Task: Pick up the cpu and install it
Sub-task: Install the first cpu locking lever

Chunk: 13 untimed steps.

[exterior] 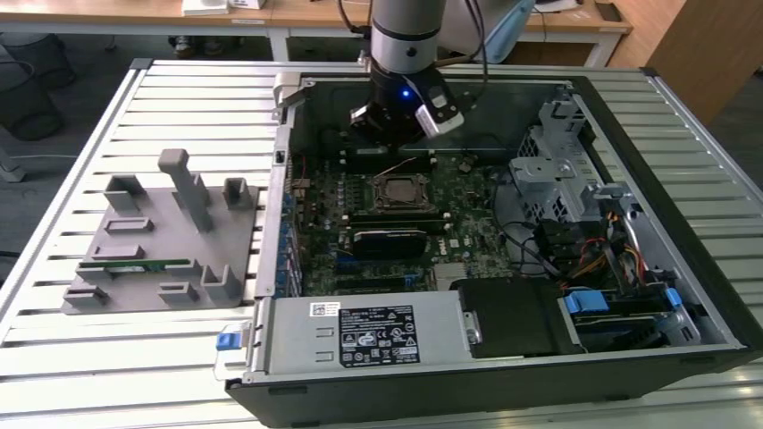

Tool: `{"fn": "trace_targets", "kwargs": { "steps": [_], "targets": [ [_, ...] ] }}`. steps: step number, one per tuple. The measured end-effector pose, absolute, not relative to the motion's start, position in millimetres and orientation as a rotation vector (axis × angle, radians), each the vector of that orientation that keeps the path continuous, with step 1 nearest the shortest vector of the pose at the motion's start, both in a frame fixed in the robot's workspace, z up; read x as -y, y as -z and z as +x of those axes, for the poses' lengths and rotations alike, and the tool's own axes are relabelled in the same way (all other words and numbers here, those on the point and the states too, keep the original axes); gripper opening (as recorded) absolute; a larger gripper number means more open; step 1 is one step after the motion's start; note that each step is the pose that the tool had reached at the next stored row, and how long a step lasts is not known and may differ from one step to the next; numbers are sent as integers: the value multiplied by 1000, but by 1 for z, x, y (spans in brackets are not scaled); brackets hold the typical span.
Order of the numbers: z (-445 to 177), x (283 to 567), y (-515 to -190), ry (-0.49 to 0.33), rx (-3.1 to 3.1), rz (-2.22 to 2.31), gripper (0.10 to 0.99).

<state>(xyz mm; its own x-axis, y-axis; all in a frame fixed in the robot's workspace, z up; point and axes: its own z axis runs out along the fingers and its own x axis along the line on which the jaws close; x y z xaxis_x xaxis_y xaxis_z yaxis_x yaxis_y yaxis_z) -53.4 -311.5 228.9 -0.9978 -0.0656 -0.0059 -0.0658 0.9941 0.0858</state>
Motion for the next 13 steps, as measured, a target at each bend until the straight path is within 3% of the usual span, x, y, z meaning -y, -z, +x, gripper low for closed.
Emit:
{"fn": "trace_targets", "kwargs": {
  "steps": [13],
  "targets": [
    [-41, 308, -226, -135, -3134, -103, 106]
  ]
}}
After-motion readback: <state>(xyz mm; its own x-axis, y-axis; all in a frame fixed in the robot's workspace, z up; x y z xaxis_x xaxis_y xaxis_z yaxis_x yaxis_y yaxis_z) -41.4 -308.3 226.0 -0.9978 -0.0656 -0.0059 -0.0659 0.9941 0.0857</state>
